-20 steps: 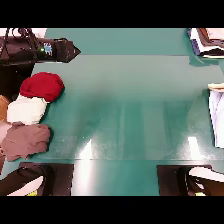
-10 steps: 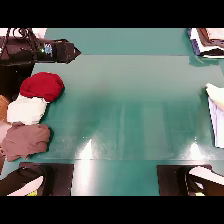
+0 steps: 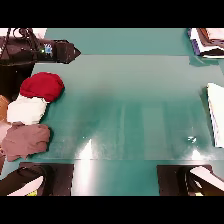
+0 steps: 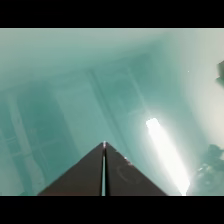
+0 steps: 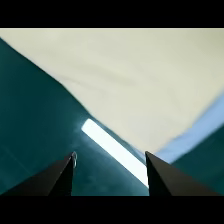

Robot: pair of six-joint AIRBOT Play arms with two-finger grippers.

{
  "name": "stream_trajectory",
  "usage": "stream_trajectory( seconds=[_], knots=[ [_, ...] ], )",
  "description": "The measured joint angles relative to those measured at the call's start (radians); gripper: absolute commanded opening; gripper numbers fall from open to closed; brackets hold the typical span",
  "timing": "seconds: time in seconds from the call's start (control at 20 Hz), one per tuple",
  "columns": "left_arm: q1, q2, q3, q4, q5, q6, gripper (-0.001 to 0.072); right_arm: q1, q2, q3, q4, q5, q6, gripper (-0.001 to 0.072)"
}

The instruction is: Fold the shirts.

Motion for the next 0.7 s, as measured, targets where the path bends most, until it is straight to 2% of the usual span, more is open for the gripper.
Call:
stream_trajectory(
  seconds=[0.2,0.25,0.3,0.4,0.45,0.7],
  knots=[
    [0.000,0.000,0.000,0.000,0.000,0.000,0.0022,0.198,0.064,-0.013,0.150,-0.065,-0.001,0.0509],
    [0.000,0.000,0.000,0.000,0.003,0.000,0.0022,0.266,0.080,-0.013,0.171,-0.084,-0.002,0.0490],
    [0.000,0.000,0.000,0.000,0.011,0.000,0.0022,0.332,0.094,-0.014,0.182,-0.103,-0.002,0.0397],
    [0.000,0.000,0.000,0.000,0.017,0.000,0.0022,0.473,0.119,-0.015,0.200,-0.143,-0.003,0.0128],
    [0.000,0.000,0.000,0.000,0.021,0.000,0.0022,0.542,0.130,-0.016,0.204,-0.166,-0.003,0.0017],
    [0.000,0.000,0.000,-0.001,0.027,-0.001,0.0022,0.805,0.160,-0.016,0.212,-0.241,-0.038,0.0015]
  ],
)
